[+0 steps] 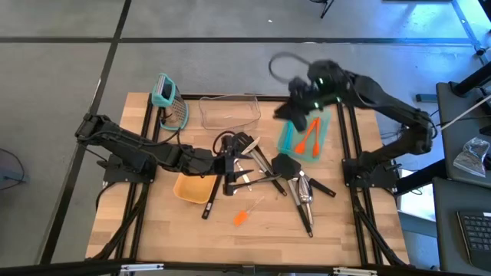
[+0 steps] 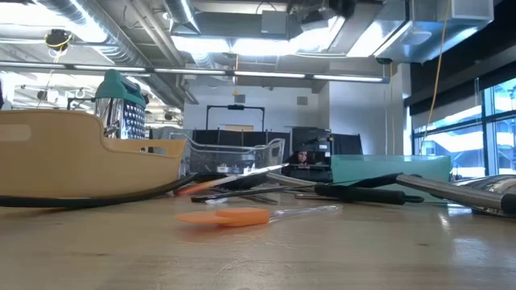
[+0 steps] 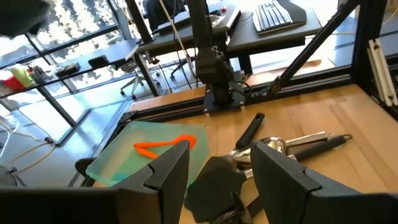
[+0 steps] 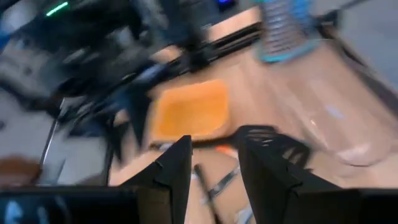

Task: Pick & Place Kitchen Items
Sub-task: Adjust the bins

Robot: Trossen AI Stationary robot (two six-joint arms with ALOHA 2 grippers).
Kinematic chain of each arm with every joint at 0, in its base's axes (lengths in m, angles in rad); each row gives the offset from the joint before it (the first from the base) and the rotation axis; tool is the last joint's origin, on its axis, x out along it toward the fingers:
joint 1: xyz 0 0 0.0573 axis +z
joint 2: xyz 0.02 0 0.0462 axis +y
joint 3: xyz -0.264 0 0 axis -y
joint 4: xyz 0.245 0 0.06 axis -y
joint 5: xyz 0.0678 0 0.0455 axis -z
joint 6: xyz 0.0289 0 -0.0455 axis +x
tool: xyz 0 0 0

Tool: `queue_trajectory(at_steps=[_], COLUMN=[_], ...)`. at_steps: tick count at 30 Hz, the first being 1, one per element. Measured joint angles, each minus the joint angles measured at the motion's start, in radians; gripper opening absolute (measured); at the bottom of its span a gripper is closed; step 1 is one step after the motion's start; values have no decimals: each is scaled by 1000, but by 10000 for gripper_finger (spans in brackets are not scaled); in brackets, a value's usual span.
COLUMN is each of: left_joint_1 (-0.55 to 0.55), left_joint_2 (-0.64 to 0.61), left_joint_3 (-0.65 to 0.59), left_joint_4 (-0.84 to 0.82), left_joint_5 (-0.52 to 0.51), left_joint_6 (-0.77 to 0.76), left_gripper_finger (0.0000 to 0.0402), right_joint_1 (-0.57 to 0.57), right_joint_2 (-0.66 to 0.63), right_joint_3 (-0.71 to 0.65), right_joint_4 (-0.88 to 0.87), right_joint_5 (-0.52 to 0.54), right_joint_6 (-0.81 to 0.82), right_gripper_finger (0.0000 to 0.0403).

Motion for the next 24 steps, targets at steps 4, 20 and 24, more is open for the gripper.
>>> queue_trajectory(at_steps=[4,20,24], left_joint_1=[0,-49,-47], left_joint_2=[0,0,0], left_joint_3=[-2,-2,-2], left_joint_4=[12,108,107], left_joint_5=[4,100,79], left_joint_6=[0,-34,-37], left_gripper_finger=[168,168,168], right_joint_1=[234,854,813], right_joint_2=[-39,-198,-395], right_joint_3=[0,-533,-778], right_joint_4=[-32,471,753], right_joint_5=[234,1038,850], right_joint_6=[4,-35,-168], right_gripper_finger=[135,135,135])
